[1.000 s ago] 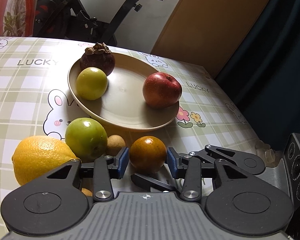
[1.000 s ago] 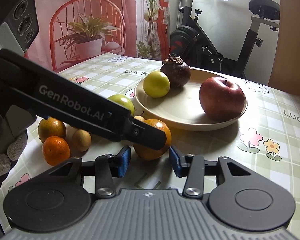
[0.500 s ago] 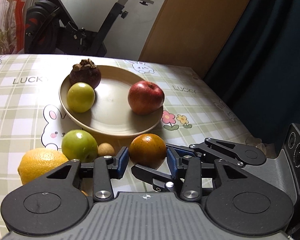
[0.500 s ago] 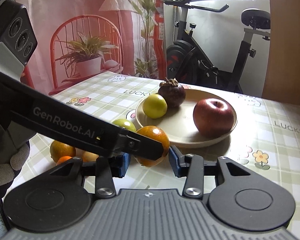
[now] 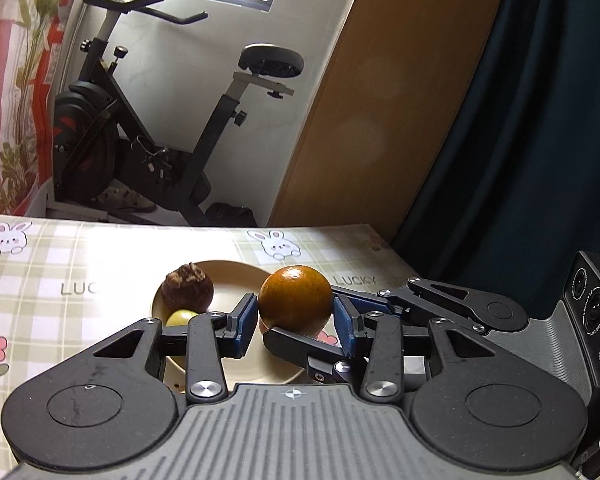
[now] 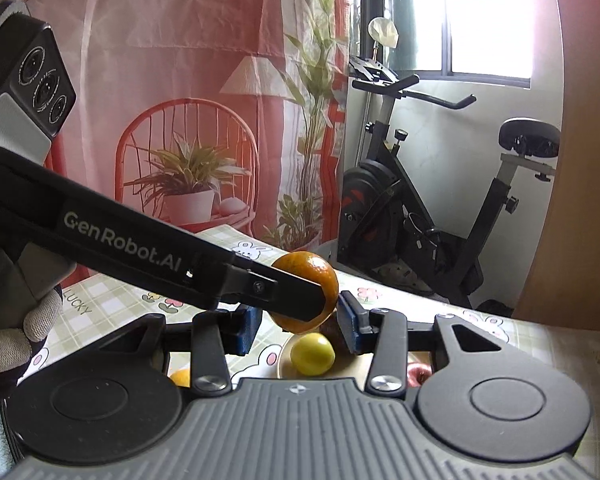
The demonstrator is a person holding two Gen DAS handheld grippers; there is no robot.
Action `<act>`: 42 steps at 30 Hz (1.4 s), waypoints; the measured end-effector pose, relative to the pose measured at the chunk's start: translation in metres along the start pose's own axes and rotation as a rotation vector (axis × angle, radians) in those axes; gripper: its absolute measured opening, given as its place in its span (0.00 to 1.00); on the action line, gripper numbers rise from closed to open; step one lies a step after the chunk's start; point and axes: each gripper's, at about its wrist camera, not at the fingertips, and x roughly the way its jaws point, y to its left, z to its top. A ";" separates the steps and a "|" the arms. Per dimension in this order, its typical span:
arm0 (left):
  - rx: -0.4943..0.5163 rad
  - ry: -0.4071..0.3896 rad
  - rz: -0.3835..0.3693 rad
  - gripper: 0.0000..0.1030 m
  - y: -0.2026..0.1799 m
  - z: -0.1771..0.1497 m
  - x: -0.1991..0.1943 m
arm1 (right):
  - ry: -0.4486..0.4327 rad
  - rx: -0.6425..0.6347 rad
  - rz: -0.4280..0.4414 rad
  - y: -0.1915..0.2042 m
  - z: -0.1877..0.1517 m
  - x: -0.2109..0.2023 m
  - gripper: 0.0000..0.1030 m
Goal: Organize fruits
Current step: 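Carry the orange onto the beige plate and open the left tool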
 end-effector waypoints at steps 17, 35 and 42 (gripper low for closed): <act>0.024 0.012 0.016 0.43 0.006 0.023 0.027 | -0.005 -0.026 -0.014 -0.026 0.013 0.029 0.43; -0.079 0.221 0.038 0.43 0.064 0.038 0.143 | 0.263 0.101 0.027 -0.103 -0.010 0.135 0.43; -0.080 0.272 0.075 0.43 0.072 0.038 0.163 | 0.330 0.201 0.045 -0.122 -0.019 0.156 0.43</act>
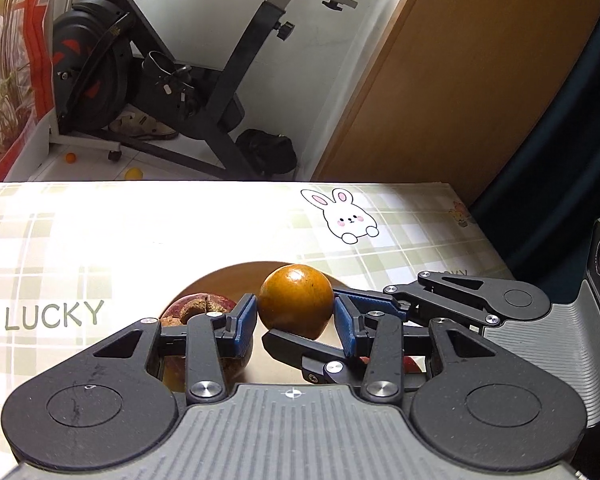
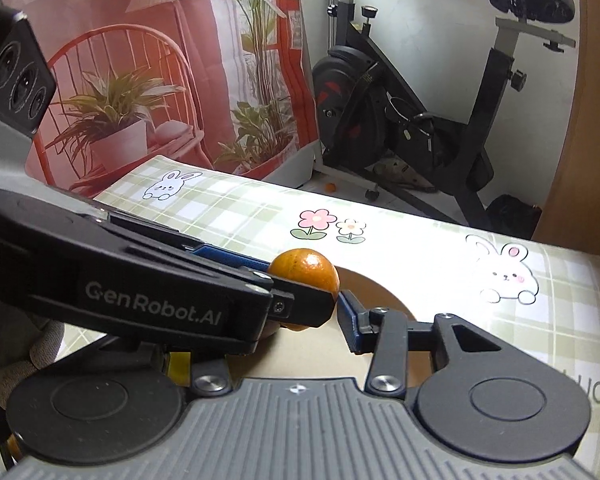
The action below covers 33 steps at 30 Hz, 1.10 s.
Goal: Organize fruits
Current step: 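Carry the orange onto the beige plate and open the left tool, then move the left tool toward the small brown longans by the plate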
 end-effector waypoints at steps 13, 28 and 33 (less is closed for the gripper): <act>-0.001 -0.008 0.034 0.43 -0.011 0.006 0.005 | 0.087 0.242 -0.037 -0.036 -0.003 0.020 0.37; -0.010 -0.098 0.087 0.43 -0.004 -0.009 -0.044 | -0.002 0.165 -0.093 -0.009 -0.006 -0.022 0.29; 0.004 -0.139 0.093 0.43 -0.002 -0.020 -0.072 | -0.057 0.120 -0.093 0.005 -0.018 -0.050 0.30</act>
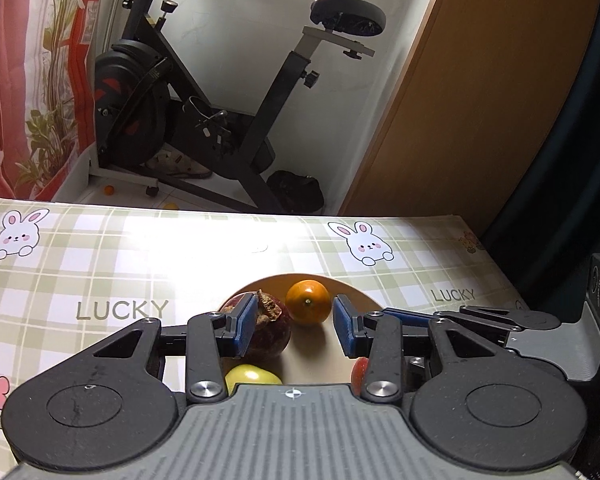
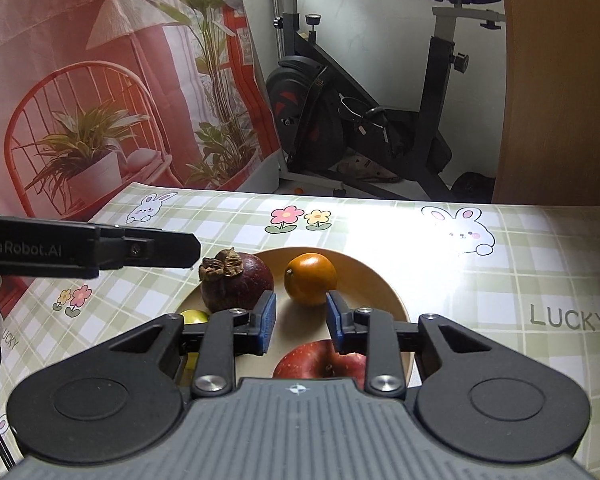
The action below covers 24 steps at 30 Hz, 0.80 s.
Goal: Organize fruits
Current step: 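Move the left tool toward the small brown longans by the plate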
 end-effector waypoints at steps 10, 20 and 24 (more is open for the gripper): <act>0.005 -0.061 0.011 0.43 0.013 -0.032 -0.052 | -0.169 -0.041 0.067 0.025 -0.034 -0.048 0.30; -0.020 -0.052 0.009 0.43 0.025 -0.059 -0.080 | -0.185 -0.074 0.119 0.051 -0.065 -0.056 0.30; -0.026 -0.031 0.001 0.43 0.028 -0.069 -0.085 | -0.170 -0.091 0.144 0.060 -0.078 -0.056 0.30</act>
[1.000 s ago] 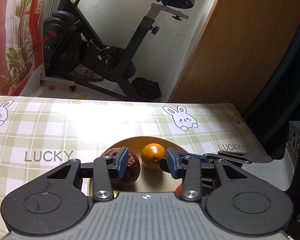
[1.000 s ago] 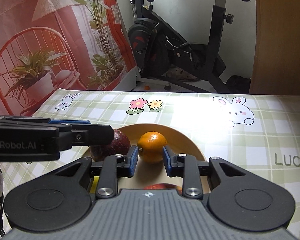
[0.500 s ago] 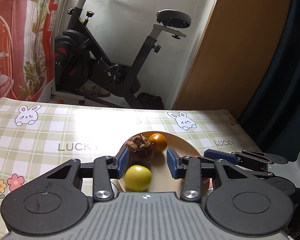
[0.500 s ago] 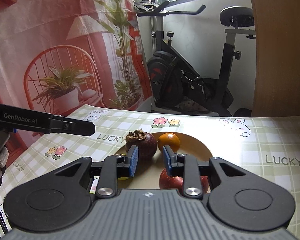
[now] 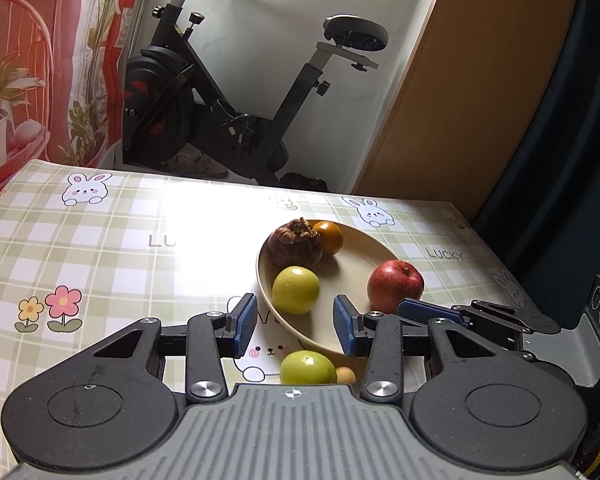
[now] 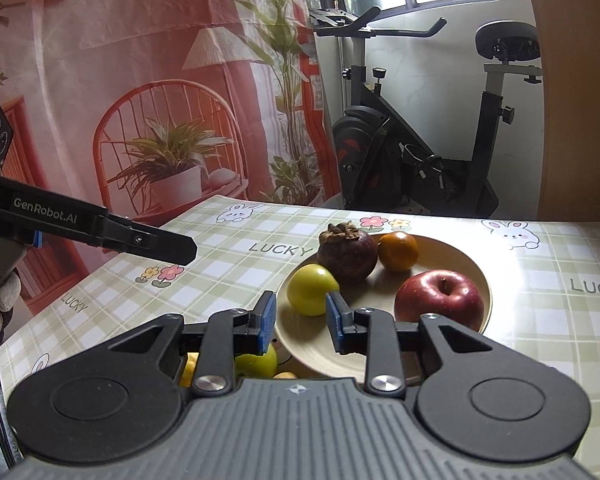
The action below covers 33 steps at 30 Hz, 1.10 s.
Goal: Organize fruits
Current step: 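Move the left tool toward the small brown longans by the plate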
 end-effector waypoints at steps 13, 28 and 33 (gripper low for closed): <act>-0.028 0.054 -0.020 0.43 0.008 -0.040 -0.014 | 0.106 -0.083 0.116 0.038 -0.038 0.010 0.30; -0.044 0.060 -0.021 0.43 0.009 -0.048 -0.011 | 0.231 -0.051 0.194 0.044 -0.052 0.035 0.36; -0.031 0.070 -0.024 0.43 0.006 -0.050 -0.008 | 0.247 -0.047 0.205 0.040 -0.055 0.034 0.33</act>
